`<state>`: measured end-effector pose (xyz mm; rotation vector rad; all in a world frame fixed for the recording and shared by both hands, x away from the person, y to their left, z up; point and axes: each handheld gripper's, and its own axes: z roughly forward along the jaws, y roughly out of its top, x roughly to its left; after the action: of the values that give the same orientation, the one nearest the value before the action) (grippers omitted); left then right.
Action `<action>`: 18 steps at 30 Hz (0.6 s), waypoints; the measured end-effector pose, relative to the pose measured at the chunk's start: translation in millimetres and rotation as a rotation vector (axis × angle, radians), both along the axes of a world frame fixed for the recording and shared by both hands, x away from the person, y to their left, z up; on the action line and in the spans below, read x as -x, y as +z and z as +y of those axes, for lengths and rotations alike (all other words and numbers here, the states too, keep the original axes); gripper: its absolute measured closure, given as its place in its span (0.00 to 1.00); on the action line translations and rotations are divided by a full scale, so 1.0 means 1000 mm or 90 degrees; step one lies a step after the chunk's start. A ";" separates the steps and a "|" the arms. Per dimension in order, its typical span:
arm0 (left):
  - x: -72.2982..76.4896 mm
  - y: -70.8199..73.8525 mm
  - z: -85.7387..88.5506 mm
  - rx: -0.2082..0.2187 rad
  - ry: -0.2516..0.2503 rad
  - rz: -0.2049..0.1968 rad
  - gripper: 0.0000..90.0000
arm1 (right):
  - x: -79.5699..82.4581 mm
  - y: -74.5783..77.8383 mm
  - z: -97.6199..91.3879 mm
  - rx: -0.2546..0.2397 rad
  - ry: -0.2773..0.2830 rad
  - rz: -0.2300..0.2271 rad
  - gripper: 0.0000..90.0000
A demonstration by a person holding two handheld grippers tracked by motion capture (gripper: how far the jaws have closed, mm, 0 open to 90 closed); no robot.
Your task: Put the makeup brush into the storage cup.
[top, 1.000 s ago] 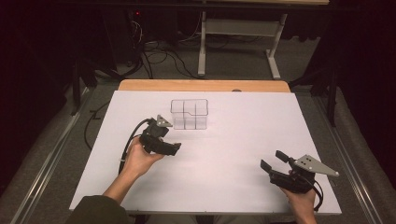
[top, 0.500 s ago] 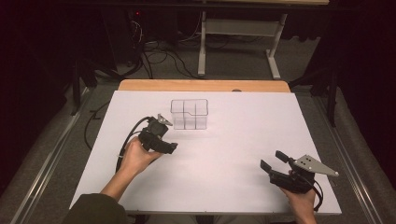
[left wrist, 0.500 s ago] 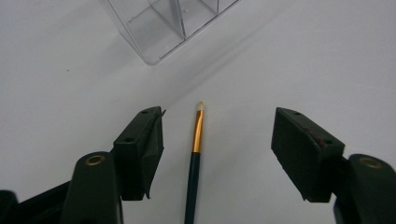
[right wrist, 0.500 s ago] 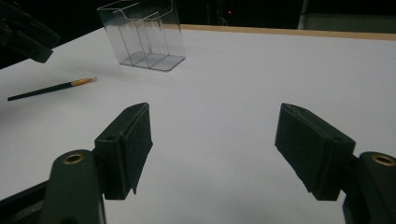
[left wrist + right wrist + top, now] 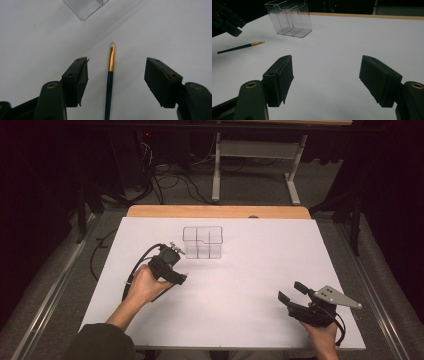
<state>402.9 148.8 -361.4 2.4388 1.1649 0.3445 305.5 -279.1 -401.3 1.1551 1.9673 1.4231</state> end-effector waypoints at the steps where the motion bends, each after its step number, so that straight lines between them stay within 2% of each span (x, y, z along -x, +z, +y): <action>1: -0.001 -0.002 -0.001 -0.011 -0.002 0.011 0.41 | 0.000 0.000 0.000 0.000 0.000 0.000 0.32; 7: -0.007 -0.007 -0.001 -0.021 -0.004 0.032 0.44 | 0.000 0.000 0.000 0.000 0.000 0.000 0.32; 15: -0.013 -0.013 -0.002 -0.026 0.002 0.048 0.50 | 0.000 0.000 0.000 -0.002 0.001 0.001 0.32; 18: -0.015 -0.015 -0.002 -0.037 -0.004 0.059 0.52 | 0.000 0.000 0.000 -0.003 0.002 0.001 0.32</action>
<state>417.9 147.2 -376.5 2.5319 1.2018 0.2691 305.4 -279.4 -401.3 1.1568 1.9685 1.4287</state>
